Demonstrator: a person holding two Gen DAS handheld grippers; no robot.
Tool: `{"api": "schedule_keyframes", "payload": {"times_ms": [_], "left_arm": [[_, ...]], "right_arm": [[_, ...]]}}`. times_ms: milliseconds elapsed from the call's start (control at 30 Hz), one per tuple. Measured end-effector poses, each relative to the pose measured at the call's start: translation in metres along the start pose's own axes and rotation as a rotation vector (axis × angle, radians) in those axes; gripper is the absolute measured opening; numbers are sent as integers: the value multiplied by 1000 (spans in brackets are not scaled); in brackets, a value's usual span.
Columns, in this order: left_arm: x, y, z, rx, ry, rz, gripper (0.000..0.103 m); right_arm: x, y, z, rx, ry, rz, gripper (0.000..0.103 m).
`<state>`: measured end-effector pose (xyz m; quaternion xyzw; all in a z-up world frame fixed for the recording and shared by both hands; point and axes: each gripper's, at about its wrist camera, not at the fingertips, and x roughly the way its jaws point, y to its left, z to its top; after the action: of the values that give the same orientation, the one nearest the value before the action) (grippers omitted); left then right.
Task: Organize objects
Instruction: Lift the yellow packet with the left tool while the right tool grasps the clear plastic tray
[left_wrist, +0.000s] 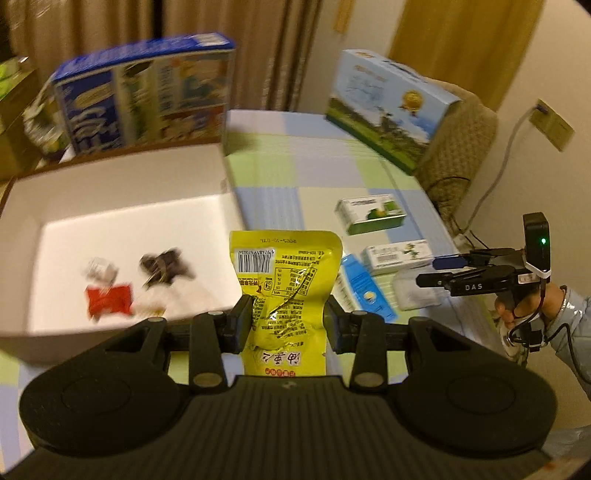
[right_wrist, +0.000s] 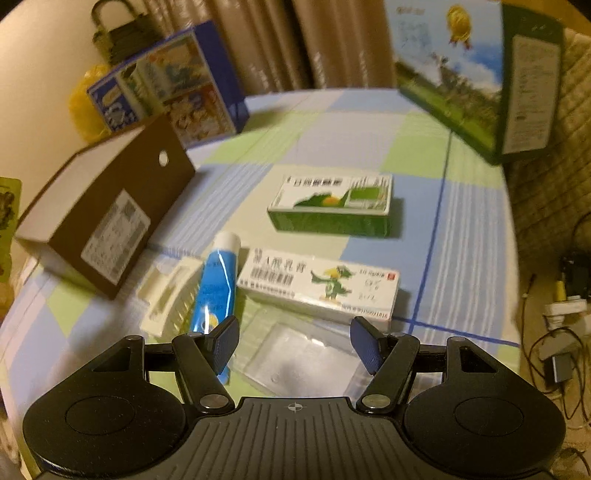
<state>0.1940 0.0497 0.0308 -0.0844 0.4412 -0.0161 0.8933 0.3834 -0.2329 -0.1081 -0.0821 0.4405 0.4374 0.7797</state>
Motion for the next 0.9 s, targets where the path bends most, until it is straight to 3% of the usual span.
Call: {"api": "schedule_keyframes", "payload": {"times_ms": [233,400,500,633,900], "left_arm": [[-9,18,-28,-95,19,44,35],[-12,27,-40,-137,28,72,35],[-15,32,-45,-156,28,87,35],[-21,39,-54,-184,30,110,35],[-27,51,-64,-224,37,129,35]], "right_arm": [[-5,20,-9,-137,88,102,64],[-3,39,-12,-264,90,34,64],[10,27,-3,-256,106,-5,64],[14,13,8,-194,99,48,64],[12,21,6,-273,130,53,65]]}}
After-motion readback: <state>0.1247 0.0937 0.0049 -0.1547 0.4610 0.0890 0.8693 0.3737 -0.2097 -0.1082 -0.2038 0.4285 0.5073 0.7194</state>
